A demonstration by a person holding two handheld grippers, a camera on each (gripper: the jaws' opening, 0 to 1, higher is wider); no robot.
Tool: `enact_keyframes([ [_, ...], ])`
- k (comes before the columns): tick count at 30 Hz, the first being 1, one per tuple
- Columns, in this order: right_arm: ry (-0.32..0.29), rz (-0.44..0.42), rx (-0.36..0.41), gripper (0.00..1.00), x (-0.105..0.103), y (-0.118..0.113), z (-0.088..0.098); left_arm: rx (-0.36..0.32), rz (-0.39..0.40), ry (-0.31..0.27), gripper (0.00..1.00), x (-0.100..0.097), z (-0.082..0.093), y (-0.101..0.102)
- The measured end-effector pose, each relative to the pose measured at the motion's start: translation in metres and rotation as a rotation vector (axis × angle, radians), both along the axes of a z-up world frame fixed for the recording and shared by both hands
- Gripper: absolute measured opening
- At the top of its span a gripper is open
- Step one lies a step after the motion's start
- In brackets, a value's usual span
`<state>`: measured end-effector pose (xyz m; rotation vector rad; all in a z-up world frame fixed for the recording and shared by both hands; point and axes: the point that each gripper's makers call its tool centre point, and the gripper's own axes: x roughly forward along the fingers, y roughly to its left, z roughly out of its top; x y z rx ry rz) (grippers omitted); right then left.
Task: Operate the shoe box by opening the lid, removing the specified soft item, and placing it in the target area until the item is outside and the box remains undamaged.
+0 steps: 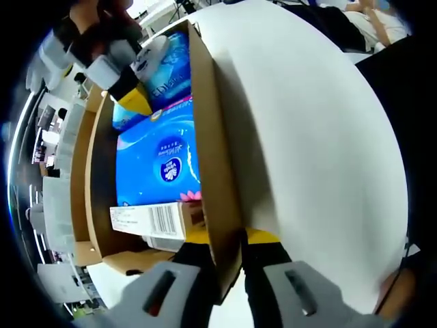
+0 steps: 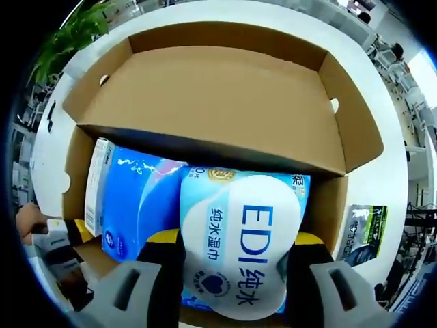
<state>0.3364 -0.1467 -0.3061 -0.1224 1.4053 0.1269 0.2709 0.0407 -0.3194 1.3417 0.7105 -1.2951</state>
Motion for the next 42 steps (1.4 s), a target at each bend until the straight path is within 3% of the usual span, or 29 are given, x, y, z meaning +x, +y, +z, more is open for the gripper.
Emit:
enact_keyframes([
  [9,0.005,-0.013,-0.014,0.58,0.000,-0.003,0.004,0.000,0.004,0.001,0.11,0.000,0.000,0.000],
  [33,-0.027,0.025,-0.006,0.56,-0.003,0.003,0.040,-0.006,0.008,0.003,0.11,-0.001,0.001,0.000],
  [42,-0.053,0.061,-0.016,0.55,-0.004,0.002,0.066,-0.005,0.004,0.005,0.11,-0.001,0.001,0.001],
])
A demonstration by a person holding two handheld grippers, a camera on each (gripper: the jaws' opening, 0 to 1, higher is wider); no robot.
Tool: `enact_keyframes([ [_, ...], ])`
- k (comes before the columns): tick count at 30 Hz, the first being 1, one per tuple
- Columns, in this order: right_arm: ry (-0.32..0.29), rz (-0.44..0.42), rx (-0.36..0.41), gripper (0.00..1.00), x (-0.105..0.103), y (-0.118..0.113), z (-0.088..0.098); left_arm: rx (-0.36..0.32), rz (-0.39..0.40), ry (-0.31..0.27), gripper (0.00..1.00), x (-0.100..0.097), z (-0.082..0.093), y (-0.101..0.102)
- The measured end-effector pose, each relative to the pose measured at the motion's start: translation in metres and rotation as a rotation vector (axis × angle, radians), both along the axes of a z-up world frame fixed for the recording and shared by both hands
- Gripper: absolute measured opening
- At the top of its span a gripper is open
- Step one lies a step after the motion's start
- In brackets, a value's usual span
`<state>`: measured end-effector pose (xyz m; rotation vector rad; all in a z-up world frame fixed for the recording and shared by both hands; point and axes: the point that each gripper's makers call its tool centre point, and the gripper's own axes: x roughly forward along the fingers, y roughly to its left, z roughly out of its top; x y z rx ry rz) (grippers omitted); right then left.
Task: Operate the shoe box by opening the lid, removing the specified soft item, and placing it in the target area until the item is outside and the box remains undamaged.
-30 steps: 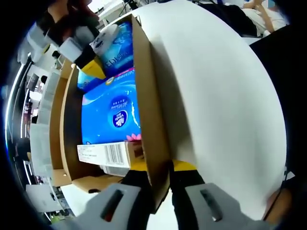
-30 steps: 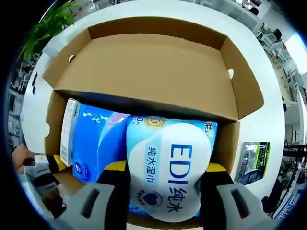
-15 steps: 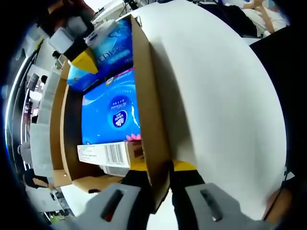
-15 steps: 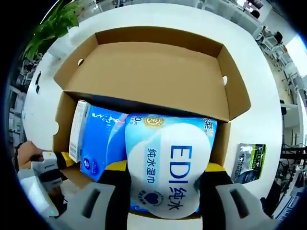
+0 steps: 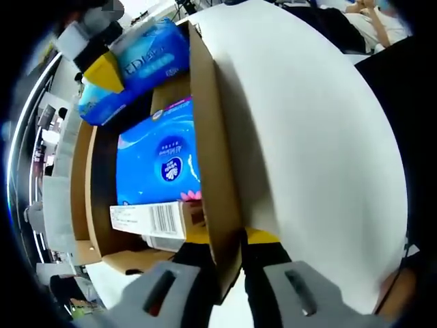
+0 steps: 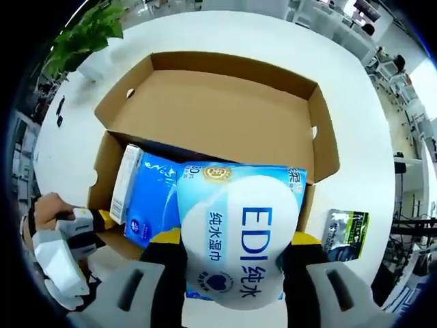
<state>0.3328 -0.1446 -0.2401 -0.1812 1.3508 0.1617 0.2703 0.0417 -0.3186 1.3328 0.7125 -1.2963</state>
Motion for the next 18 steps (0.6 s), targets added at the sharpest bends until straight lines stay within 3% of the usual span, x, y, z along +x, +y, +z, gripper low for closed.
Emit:
enact_keyframes([
  [18,-0.022,0.086,-0.062,0.54,-0.019,-0.018,0.037,0.001,0.006,0.000,0.11,0.001,0.000,0.001],
])
